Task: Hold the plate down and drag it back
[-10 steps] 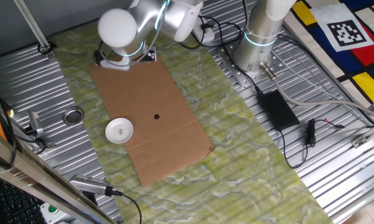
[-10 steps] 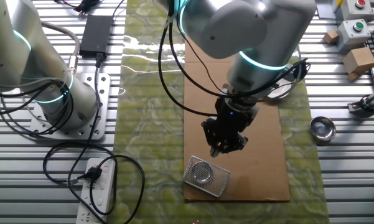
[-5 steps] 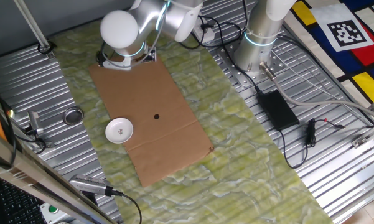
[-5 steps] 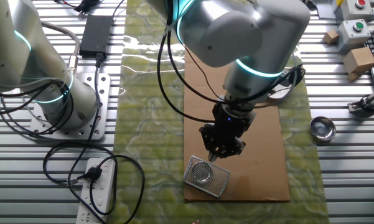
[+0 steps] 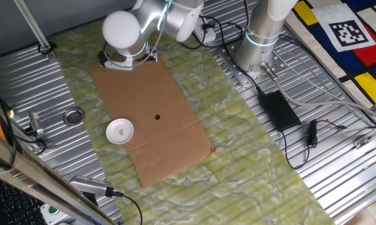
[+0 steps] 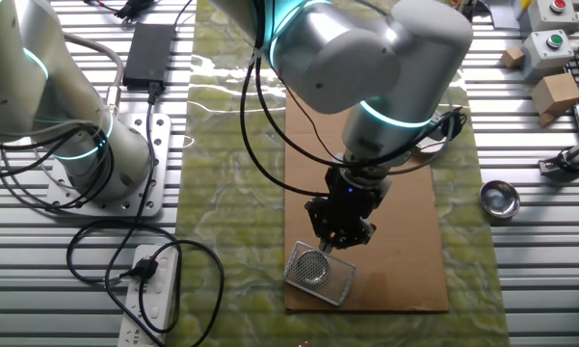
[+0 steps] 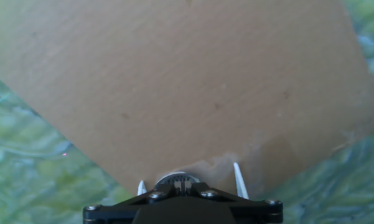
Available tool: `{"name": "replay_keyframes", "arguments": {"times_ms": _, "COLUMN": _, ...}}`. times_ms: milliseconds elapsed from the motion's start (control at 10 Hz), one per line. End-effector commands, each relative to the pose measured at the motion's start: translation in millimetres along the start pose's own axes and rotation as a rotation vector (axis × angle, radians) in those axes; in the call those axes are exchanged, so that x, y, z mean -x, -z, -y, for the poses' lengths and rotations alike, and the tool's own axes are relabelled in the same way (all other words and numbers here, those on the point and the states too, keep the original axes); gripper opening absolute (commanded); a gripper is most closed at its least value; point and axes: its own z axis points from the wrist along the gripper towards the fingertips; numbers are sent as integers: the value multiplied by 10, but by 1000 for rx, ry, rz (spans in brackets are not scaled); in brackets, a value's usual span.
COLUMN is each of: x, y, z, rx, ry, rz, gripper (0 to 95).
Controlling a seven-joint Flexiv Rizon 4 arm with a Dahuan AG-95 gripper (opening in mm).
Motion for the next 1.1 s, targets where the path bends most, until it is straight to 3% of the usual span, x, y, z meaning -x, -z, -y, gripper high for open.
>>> {"name": "replay_keyframes", "arguments": {"times_ms": 100, "x": 8, "y": -24, "z": -4, "rx": -1, "ry": -1, "rz": 1, "gripper": 0}}
{"name": "replay_keyframes", "arguments": {"times_ms": 600, "x": -7, "y": -38, "z": -20, "rx": -4, "ry": 2, "rz": -1, "gripper": 0}}
{"name": "replay_keyframes", "arguments": {"times_ms": 800, "x": -7, "y": -38, "z": -19, "rx": 12, "ry": -19, "rz": 25, "gripper": 0}}
{"name": "replay_keyframes", "arguments": {"times_ms": 1100, "x": -7, "y": -38, "z": -19, "rx": 15, "ry": -20, "rz": 21, "gripper": 0}}
